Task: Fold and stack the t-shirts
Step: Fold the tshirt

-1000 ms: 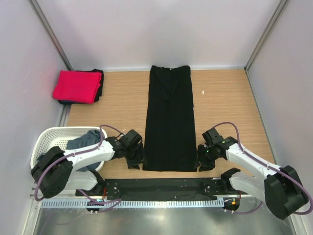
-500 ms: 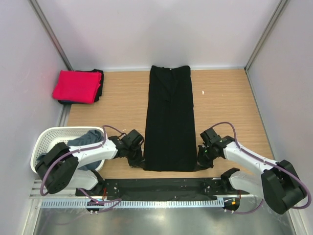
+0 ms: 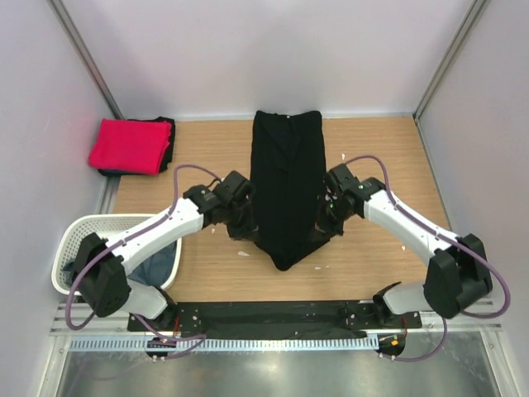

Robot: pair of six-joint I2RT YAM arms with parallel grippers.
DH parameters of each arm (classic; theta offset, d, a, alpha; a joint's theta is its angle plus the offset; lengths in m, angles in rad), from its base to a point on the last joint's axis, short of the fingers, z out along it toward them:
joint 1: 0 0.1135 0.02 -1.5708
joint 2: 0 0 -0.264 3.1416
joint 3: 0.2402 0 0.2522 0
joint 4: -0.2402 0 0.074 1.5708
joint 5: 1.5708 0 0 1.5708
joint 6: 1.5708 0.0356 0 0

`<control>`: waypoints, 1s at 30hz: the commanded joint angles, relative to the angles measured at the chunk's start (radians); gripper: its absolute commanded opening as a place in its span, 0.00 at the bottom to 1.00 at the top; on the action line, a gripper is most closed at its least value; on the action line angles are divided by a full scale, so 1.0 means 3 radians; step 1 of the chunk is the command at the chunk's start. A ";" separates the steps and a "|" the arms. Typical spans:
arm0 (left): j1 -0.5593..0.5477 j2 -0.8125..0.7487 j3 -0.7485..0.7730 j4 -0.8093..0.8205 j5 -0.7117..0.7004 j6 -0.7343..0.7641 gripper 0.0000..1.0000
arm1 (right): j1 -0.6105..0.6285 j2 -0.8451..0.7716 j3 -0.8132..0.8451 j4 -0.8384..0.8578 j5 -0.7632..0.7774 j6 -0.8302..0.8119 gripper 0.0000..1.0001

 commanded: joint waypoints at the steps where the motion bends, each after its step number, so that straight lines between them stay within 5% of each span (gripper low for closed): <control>1: 0.0233 0.0235 0.0409 -0.0385 -0.0131 0.0363 0.00 | -0.0087 0.0313 0.0635 -0.0188 0.0112 -0.0119 0.01; 10: 0.0811 0.1099 0.1376 -0.0334 0.0063 0.0910 0.00 | -0.0803 0.1054 0.1541 -0.0071 -0.0004 -0.0477 0.01; 24: 0.1251 0.2301 0.2696 -0.0390 0.0350 0.1304 0.00 | -0.0992 0.2103 0.2452 0.0118 0.0062 -0.0656 0.01; 30: 0.1292 0.2588 0.3008 -0.0472 0.0125 0.1524 0.00 | -0.1095 0.2308 0.2626 0.0113 0.0067 -0.0728 0.01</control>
